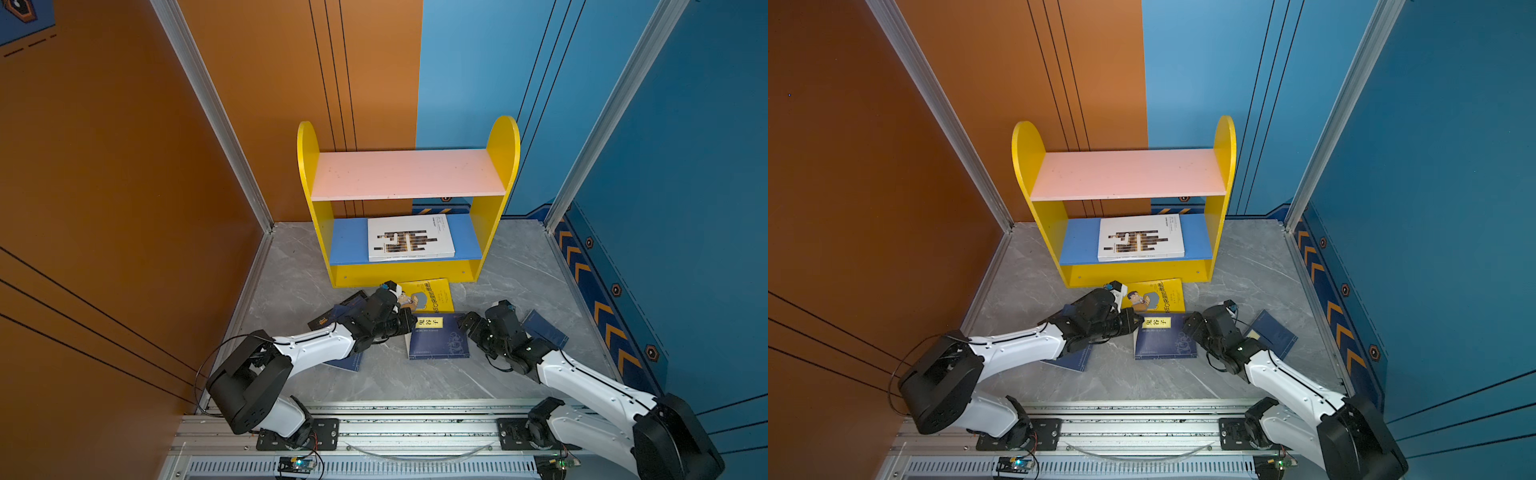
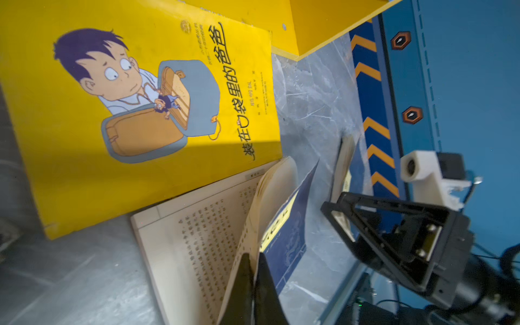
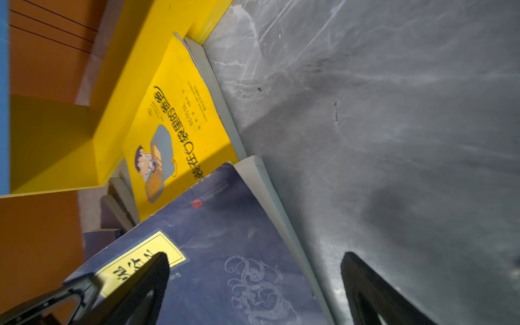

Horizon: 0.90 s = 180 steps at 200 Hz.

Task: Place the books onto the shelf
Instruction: 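Grasp the dark blue book's edges with both grippers beside the yellow book, then lift the dark blue book with both grippers toward the blue shelf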

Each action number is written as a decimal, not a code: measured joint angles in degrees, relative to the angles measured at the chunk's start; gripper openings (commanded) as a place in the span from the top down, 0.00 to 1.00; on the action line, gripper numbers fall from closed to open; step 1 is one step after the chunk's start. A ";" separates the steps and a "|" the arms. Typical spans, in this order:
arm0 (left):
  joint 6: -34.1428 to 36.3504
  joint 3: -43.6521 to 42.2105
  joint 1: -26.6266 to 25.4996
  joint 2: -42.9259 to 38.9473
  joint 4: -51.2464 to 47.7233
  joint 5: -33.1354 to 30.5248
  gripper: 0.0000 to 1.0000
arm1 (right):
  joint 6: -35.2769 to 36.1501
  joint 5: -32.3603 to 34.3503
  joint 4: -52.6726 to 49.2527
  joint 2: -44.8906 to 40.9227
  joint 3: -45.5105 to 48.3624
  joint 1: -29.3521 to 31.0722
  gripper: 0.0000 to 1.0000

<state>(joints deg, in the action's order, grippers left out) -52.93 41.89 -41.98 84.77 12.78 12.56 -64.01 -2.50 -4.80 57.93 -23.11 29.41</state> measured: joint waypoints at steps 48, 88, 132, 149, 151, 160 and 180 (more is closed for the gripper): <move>-8.20 5.31 0.35 0.22 1.42 2.97 1.00 | -10.58 -4.02 7.52 -7.96 8.70 -1.73 0.06; -12.85 8.33 0.48 1.40 4.70 2.95 1.00 | -18.82 -4.39 13.62 -11.61 11.41 -1.64 0.06; -15.98 8.61 0.46 3.78 7.30 2.95 1.00 | -24.33 -2.64 14.51 -18.58 12.79 -0.85 0.08; -16.79 8.61 0.46 4.33 7.89 2.97 1.00 | -25.53 -1.70 14.45 -19.87 13.70 -0.85 0.09; -17.03 8.61 0.46 4.42 8.02 2.97 1.00 | -25.68 -1.57 14.45 -19.98 13.84 -0.85 0.09; -17.27 8.61 0.46 4.63 8.48 3.04 1.00 | -26.25 -1.14 14.60 -20.04 14.27 -0.85 0.10; -17.73 8.61 0.46 4.94 9.14 3.19 1.00 | -27.23 -0.20 15.43 -19.85 15.50 -0.85 0.12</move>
<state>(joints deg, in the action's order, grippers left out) -70.65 50.50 -41.52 89.71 21.91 15.75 -91.24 -2.70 10.63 38.09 -7.62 28.56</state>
